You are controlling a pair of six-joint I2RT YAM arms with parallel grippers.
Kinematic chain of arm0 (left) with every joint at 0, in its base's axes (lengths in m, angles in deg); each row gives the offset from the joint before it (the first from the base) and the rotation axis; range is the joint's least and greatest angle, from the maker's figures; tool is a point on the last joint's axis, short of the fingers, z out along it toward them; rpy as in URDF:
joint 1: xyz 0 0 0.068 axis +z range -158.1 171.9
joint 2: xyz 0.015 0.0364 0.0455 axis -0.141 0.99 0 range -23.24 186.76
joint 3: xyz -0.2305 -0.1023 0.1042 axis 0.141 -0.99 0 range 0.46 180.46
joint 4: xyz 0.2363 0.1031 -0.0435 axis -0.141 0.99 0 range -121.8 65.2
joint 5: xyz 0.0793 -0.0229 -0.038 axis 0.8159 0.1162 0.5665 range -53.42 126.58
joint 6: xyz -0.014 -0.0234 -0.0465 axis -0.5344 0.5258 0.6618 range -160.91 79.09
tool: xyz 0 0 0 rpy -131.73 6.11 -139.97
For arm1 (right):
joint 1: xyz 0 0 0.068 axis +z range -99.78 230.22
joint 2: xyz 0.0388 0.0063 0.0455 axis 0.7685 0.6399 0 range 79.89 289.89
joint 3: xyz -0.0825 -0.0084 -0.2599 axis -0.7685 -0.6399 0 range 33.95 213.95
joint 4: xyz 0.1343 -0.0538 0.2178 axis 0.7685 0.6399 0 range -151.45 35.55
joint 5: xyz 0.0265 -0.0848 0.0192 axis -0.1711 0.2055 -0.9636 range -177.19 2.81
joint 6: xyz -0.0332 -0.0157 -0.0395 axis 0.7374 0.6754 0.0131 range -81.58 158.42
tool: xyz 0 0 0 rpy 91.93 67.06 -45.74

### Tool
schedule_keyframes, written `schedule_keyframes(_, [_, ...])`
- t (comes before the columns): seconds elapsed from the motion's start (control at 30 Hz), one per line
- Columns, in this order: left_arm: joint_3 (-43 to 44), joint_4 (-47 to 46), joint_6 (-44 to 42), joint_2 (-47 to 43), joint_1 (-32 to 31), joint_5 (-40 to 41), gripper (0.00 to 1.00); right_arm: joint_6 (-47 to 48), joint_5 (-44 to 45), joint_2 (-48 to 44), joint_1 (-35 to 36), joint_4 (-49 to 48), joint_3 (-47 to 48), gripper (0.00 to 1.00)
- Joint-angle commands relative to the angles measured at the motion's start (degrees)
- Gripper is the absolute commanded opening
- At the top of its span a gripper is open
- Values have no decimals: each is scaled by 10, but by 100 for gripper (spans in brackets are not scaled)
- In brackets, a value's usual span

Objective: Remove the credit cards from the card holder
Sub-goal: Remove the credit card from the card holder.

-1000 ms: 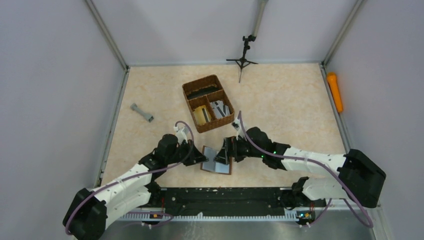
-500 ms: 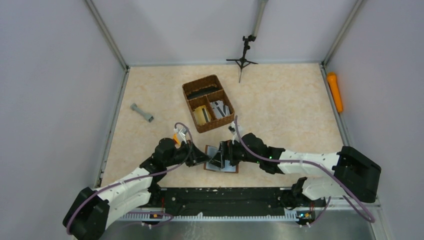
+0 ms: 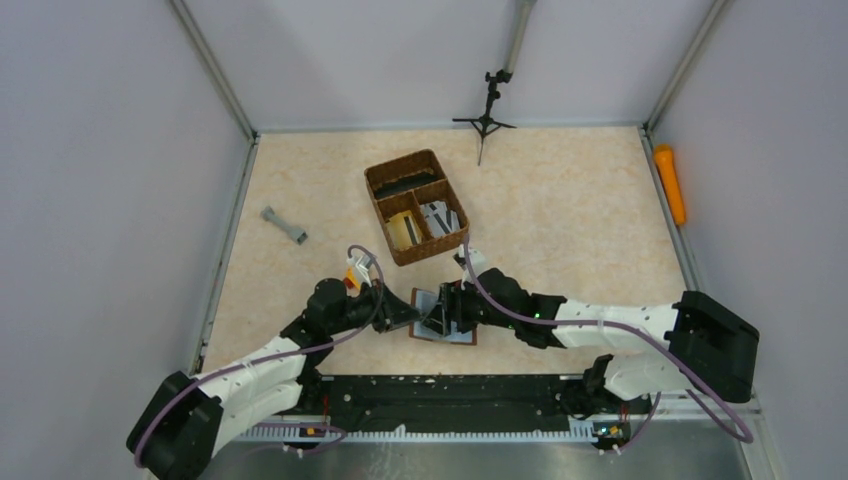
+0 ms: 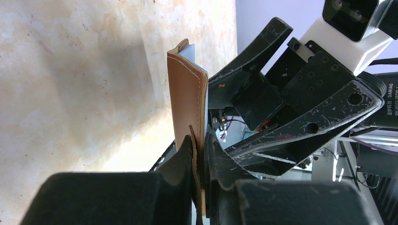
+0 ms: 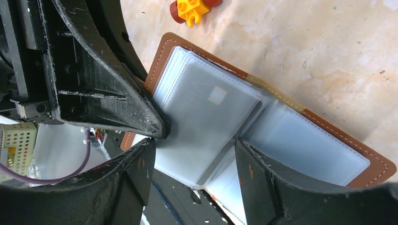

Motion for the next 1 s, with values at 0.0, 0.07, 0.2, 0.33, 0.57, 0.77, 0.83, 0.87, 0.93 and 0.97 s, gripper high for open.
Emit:
schedule_keyframes(0.0, [-1, -129, 38, 3, -1, -37, 10, 7, 8, -3, 14, -3, 25, 63])
schedule_keyframes(0.07, [-3, -145, 44, 6, -1, -44, 15, 7, 11, -4, 16, 0, 26, 58])
schedule_keyframes(0.2, [-6, -167, 53, 8, -2, -51, 22, 6, 12, -10, 17, 1, 25, 46])
schedule_keyframes(0.33, [-10, -183, 60, 9, -4, -53, 23, 3, 12, -18, 18, -4, 22, 37])
schedule_keyframes(0.57, [-11, -155, 50, 0, -4, -44, 13, 1, 64, -44, 19, 37, 20, 29])
schedule_keyframes(0.77, [-14, -96, 32, -46, -4, -14, 2, 10, 146, -75, 19, 150, 31, 45])
schedule_keyframes(0.83, [-11, -72, 24, -63, -4, -6, 1, 12, 175, -89, 19, 189, 34, 54])
schedule_keyframes(0.87, [-8, -54, 18, -70, -3, -1, 1, 12, 188, -98, 19, 204, 35, 57])
schedule_keyframes(0.93, [-1, -22, 6, -82, -4, 6, 1, 12, 212, -120, 19, 230, 35, 65])
schedule_keyframes(0.97, [1, -12, 2, -86, -4, 9, 1, 12, 225, -136, 19, 242, 36, 68])
